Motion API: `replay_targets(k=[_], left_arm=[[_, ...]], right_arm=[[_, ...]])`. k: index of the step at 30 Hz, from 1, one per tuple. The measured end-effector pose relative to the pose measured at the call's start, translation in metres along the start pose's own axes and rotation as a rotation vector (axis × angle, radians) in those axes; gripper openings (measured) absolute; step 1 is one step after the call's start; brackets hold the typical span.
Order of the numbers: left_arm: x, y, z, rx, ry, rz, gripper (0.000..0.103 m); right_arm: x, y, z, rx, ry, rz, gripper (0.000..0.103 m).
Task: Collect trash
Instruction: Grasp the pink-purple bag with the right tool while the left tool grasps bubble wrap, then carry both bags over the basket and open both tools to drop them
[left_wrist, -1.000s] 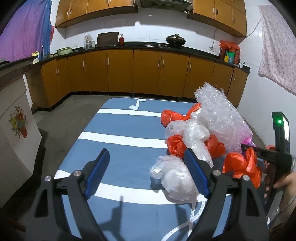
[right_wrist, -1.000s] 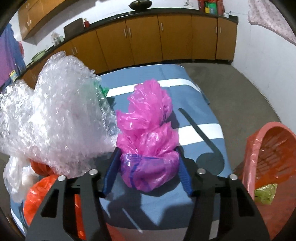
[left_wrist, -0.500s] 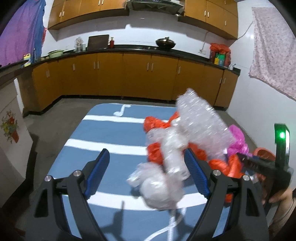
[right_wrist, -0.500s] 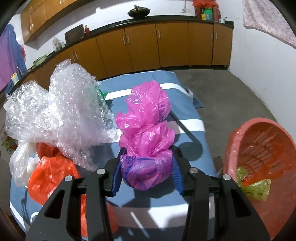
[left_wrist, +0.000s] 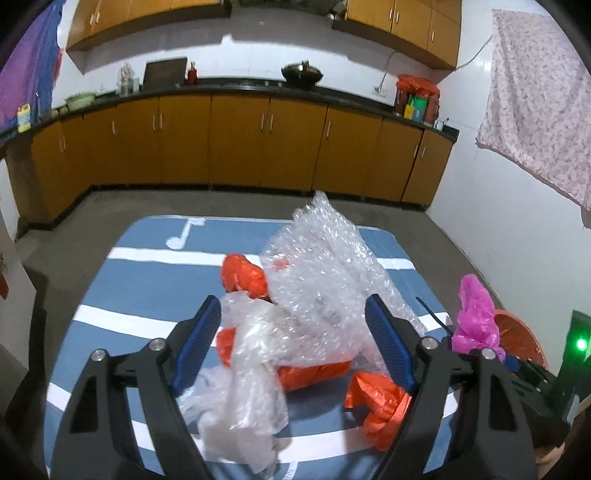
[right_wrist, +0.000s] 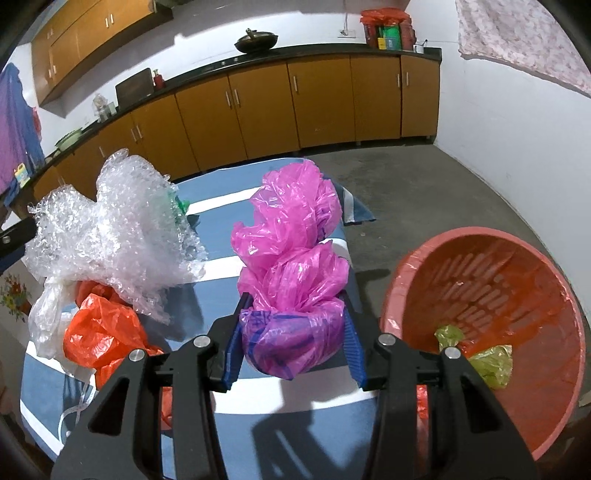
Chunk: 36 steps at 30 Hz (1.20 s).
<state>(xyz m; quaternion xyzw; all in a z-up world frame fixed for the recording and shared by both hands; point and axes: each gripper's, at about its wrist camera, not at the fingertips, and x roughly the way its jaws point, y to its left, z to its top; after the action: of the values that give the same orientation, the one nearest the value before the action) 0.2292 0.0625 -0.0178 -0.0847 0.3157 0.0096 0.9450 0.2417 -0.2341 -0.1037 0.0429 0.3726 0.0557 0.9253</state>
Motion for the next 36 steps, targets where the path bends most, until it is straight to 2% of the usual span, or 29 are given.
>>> replay_targets(k=[2,5,7,10,15,36], left_arm=[[0.010,-0.001,0.002,-0.004,0.027,-0.011,0.072],[0.021,-0.002,0.002,0.002,0.057,-0.019,0.054],[0.027,-0.002,0.001,0.006,0.077,-0.031,0.032],[0.027,-0.002,-0.003,0.020,0.082,-0.053,0.012],[0.012,0.001,-0.006,0.042,0.047,-0.077,0.006],[-0.091,0.047,-0.001,-0.012,-0.118,-0.099,0.006]], right_arm=[[-0.001,-0.001,-0.001,-0.003,0.000,-0.002,0.046],[-0.002,0.000,-0.003,-0.019,-0.001,-0.010,0.046],[-0.003,0.001,-0.005,-0.027,-0.002,-0.014,0.046],[-0.005,0.001,-0.006,-0.028,-0.003,-0.015,0.046],[-0.009,0.004,-0.005,-0.032,-0.010,-0.011,0.046],[-0.058,0.022,-0.007,-0.062,-0.077,0.022,0.046]])
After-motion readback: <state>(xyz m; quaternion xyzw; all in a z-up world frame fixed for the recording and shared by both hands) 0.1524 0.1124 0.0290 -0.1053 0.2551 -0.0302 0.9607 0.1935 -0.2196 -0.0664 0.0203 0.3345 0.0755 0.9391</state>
